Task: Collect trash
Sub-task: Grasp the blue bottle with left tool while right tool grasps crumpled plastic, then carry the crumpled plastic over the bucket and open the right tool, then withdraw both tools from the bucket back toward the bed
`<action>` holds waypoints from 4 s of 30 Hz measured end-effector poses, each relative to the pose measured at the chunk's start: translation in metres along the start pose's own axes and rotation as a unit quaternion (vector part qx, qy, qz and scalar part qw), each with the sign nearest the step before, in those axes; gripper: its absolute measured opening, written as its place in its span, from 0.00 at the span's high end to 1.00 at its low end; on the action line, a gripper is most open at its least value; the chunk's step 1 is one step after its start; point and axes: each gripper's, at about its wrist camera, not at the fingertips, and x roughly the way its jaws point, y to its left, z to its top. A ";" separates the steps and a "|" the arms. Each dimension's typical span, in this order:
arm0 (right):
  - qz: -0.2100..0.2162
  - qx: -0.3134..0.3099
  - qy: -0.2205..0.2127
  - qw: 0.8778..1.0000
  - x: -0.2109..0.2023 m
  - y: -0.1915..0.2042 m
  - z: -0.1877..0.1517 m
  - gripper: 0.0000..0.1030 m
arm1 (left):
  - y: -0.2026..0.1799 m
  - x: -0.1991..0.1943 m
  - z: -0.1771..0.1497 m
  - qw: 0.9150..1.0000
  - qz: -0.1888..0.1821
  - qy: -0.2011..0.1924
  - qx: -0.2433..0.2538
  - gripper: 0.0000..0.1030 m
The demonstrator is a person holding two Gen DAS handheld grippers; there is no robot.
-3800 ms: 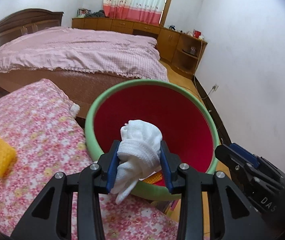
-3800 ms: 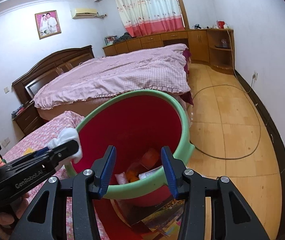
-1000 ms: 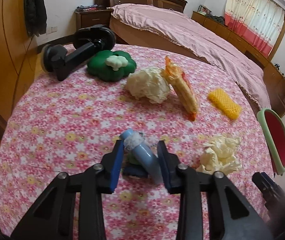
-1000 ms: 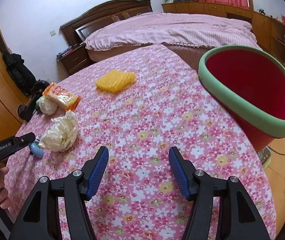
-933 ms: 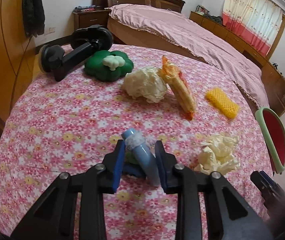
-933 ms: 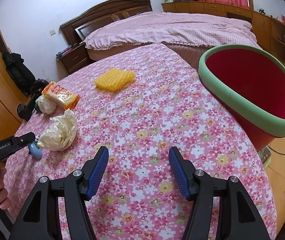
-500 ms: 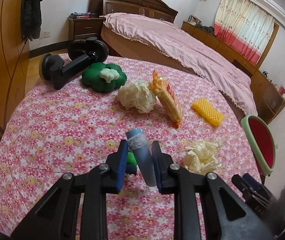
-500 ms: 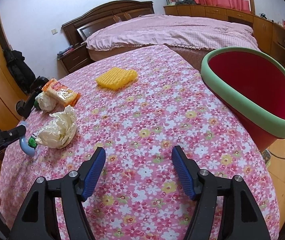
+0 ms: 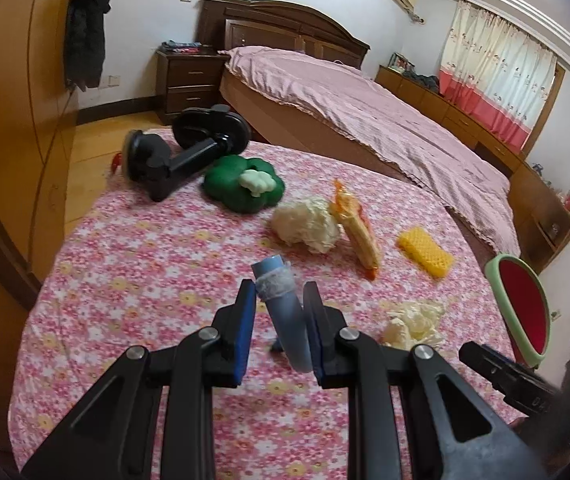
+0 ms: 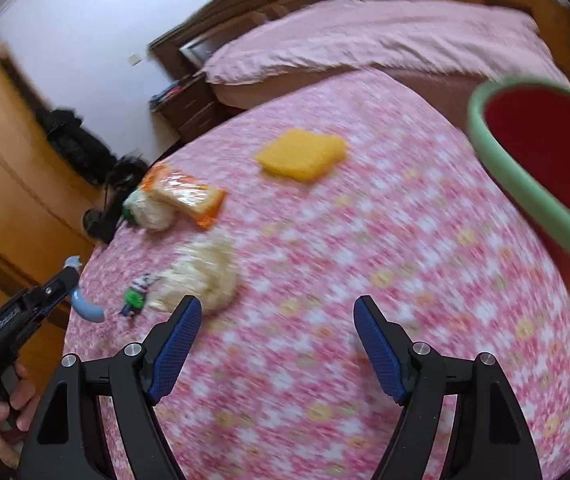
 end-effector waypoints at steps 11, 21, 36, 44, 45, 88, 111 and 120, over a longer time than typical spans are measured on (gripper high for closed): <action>-0.003 -0.099 0.013 0.995 0.048 0.068 0.005 0.24 | 0.007 0.000 -0.004 1.000 0.010 0.000 0.004 0.77; -0.012 -0.105 -0.032 0.994 0.034 0.062 -0.001 0.84 | -0.010 0.005 -0.011 1.000 -0.012 0.011 0.023 0.77; -0.073 -0.080 -0.155 0.982 -0.055 0.009 -0.004 0.85 | -0.095 0.006 -0.015 0.992 -0.079 0.004 0.101 0.77; -0.126 -0.032 -0.190 0.973 -0.093 -0.044 -0.007 0.85 | -0.159 0.015 -0.025 0.980 -0.118 0.003 0.161 0.77; -0.133 -0.026 -0.194 0.972 -0.098 -0.050 -0.008 0.84 | -0.169 0.016 -0.027 0.977 -0.124 0.001 0.173 0.77; -0.221 0.109 -0.192 0.950 -0.118 -0.206 -0.007 0.73 | -0.351 0.109 -0.063 0.926 -0.256 0.084 0.264 0.71; -0.204 0.098 -0.196 0.954 -0.131 -0.177 -0.007 0.43 | -0.294 0.067 -0.046 0.945 -0.210 0.074 0.239 0.56; -0.176 0.086 -0.176 0.965 -0.128 -0.144 -0.011 0.39 | -0.260 0.040 -0.033 0.953 -0.170 0.065 0.243 0.55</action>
